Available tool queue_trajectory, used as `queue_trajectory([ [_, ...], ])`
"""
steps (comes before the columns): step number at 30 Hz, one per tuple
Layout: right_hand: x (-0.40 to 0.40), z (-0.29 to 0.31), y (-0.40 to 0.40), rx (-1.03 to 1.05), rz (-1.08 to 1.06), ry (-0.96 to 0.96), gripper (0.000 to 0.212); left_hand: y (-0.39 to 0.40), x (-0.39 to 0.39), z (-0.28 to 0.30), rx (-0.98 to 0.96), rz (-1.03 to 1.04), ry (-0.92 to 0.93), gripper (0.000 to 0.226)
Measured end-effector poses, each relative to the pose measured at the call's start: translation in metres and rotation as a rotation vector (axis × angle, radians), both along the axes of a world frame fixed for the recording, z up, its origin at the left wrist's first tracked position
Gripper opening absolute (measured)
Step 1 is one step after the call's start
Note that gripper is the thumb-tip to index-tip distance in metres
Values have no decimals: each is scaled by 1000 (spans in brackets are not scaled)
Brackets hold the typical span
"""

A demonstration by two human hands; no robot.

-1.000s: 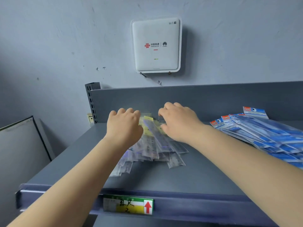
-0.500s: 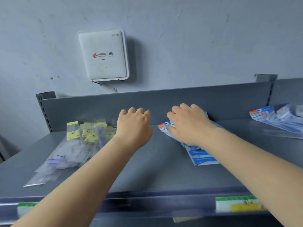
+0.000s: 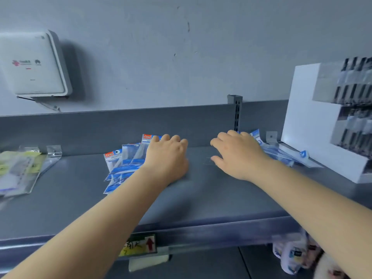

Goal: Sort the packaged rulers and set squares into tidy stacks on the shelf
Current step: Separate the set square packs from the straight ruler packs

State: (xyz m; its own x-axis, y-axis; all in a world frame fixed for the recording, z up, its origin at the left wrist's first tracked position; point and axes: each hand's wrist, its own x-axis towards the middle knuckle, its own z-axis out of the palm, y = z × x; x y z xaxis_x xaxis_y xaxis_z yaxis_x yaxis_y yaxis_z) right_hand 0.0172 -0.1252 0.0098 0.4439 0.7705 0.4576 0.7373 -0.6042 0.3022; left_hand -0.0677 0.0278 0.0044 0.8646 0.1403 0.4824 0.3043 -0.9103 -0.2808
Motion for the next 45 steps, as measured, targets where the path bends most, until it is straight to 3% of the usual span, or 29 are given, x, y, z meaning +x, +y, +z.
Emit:
queue_trajectory([
  [4, 37, -7, -44, 26, -53, 99, 38, -29, 38, -9, -75, -56, 90, 36],
  [9, 75, -17, -64, 62, -90, 408, 35, -40, 71, -17, -153, -60, 202, 40],
  [12, 90, -24, -58, 1, -115, 494, 28, -36, 80, -23, -209, -37, 193, 37],
  [15, 98, -31, -50, 6, -132, 568, 36, -30, 84, -26, -258, -14, 161, 38],
  [20, 101, -30, -48, 190, -156, 671, 40, -32, 86, -25, -283, -46, 86, 37],
  [25, 119, -15, -68, 485, -177, 714, 23, -40, 87, -22, -287, -79, 72, 36],
  [28, 134, -6, -87, 699, -148, 853, 13, -47, 94, -23, -325, -91, 141, 37],
  [32, 144, -9, -106, 996, -97, 1067, 21, -67, 111, -27, -313, -189, 203, 46],
  [37, 142, -16, -108, 1066, -29, 1175, 22, -85, 118, -42, -313, -319, 382, 49],
  [40, 136, -17, -104, 1043, 7, 1235, 21, -74, 110, -39, -301, -350, 379, 46],
  [45, 130, -20, -95, 976, 24, 1277, 13, -54, 92, -26, -450, -219, 345, 31],
])
